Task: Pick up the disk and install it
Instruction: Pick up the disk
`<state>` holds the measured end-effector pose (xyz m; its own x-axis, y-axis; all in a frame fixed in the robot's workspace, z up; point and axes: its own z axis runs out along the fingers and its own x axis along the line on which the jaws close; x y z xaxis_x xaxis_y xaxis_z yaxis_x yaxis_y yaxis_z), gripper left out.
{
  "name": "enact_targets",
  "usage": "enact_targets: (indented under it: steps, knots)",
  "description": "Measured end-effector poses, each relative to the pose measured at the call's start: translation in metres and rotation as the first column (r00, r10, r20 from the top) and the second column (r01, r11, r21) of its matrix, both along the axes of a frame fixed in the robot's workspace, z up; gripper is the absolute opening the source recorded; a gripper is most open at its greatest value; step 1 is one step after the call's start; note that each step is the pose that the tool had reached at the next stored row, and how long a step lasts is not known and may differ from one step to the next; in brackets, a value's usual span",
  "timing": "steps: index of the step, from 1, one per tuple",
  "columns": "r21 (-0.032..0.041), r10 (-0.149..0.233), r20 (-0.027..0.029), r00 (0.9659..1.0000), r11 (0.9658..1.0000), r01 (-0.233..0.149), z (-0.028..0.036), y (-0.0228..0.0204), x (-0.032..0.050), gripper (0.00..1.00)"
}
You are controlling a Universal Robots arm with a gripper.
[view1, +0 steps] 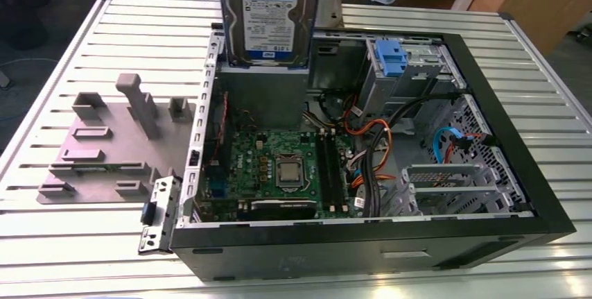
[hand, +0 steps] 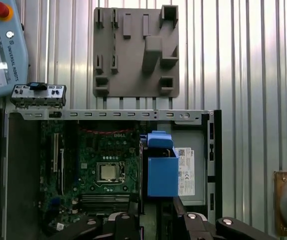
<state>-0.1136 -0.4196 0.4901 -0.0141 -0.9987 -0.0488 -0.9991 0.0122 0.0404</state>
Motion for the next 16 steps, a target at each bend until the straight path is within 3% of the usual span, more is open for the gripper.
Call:
enact_targets:
  steps: [16]
  knots:
    - [-0.0001, 0.000, -0.0001, 1.0000, 1.0000, 0.000, -0.0001, 0.0000, 0.0344, 0.35]
